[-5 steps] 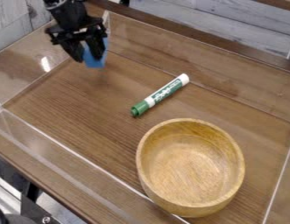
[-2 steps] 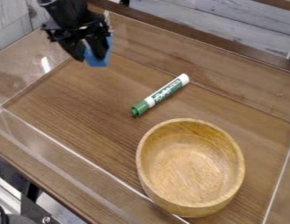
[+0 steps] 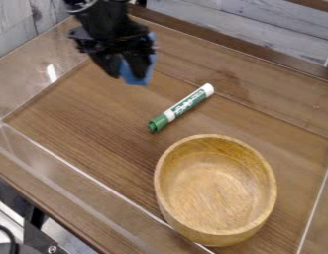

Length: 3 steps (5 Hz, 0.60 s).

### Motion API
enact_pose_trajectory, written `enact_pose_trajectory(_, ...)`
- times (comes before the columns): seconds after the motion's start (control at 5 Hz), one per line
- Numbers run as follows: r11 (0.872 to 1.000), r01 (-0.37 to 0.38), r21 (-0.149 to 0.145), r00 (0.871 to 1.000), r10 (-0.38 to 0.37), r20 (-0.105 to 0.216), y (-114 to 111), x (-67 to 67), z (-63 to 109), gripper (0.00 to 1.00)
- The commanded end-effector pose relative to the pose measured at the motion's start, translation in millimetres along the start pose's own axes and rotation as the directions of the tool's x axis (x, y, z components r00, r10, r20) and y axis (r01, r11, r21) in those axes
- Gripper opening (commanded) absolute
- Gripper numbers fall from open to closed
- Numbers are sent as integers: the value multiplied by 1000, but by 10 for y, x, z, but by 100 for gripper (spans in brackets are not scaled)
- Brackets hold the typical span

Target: Put the blue block in the brown bowl

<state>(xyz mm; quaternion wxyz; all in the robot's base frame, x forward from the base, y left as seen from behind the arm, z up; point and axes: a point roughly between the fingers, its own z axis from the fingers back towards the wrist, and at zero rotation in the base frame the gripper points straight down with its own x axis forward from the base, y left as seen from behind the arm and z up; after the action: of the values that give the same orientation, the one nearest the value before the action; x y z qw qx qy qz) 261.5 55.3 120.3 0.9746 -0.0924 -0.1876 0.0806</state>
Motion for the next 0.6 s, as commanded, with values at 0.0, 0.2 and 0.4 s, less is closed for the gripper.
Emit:
enact_pose_trajectory(0.0, 999, 35, -2, 999, -35, 36, -305, -23, 101, 0)
enact_pose_trajectory(0.2, 998, 63, -6, 998, -63, 20, -527, -154, 135, 0)
enact_pose_trajectory(0.4, 996, 85, -1, 996, -85, 2, -690, -296, 174, 0)
